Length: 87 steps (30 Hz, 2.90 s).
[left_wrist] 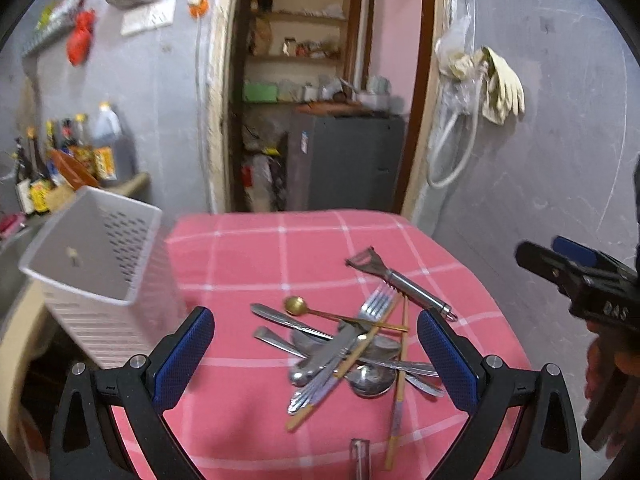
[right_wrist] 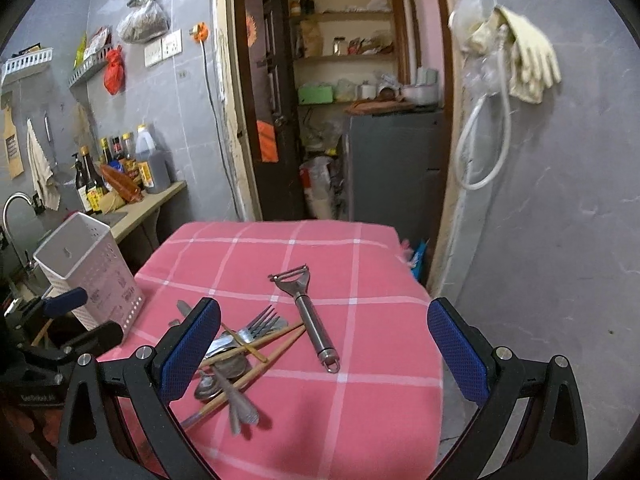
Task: Organize utensils
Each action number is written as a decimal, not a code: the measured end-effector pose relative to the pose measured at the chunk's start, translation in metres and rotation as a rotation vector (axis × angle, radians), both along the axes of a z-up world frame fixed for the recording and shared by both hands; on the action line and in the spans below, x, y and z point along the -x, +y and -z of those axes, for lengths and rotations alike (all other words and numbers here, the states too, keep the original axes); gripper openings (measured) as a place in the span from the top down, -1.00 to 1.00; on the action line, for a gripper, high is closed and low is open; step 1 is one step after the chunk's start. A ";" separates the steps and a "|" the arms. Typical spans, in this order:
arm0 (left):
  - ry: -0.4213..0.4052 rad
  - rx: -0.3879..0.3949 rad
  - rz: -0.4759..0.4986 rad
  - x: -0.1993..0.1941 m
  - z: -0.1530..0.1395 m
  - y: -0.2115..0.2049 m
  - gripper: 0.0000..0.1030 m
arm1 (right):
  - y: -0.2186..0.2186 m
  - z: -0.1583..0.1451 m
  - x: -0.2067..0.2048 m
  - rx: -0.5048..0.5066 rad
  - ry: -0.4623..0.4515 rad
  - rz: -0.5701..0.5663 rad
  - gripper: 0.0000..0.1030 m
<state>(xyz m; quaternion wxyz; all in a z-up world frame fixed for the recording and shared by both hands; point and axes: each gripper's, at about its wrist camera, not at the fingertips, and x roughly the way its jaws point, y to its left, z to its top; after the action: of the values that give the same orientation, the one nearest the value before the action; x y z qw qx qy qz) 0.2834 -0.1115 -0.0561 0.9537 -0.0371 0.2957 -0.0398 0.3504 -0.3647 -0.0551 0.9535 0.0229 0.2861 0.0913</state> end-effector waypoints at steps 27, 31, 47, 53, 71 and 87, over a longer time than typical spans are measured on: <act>0.401 0.132 0.092 -0.091 0.099 0.005 0.11 | 0.040 0.123 -0.098 -0.006 0.377 -0.175 0.24; 0.459 0.191 0.072 -0.091 0.103 0.012 0.30 | 0.040 0.123 -0.090 0.024 0.393 -0.166 0.59; 0.579 0.344 0.117 -0.069 0.100 0.002 0.93 | 0.014 0.106 -0.005 -0.063 0.458 -0.099 0.68; 0.595 0.373 0.138 -0.058 0.104 0.001 0.93 | 0.014 0.113 0.009 -0.084 0.474 -0.109 0.67; 0.679 0.454 0.158 -0.113 0.115 0.005 0.85 | 0.028 0.114 -0.084 -0.045 0.538 -0.216 0.33; 0.797 0.371 0.215 -0.131 0.115 -0.022 0.55 | 0.036 0.109 -0.080 0.072 0.581 -0.148 0.63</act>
<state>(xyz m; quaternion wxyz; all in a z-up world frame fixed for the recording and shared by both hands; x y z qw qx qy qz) 0.4140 -0.1331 -0.1709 0.7331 -0.1889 0.6299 -0.1735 0.4301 -0.3287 -0.1645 0.8226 -0.0068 0.5511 0.1398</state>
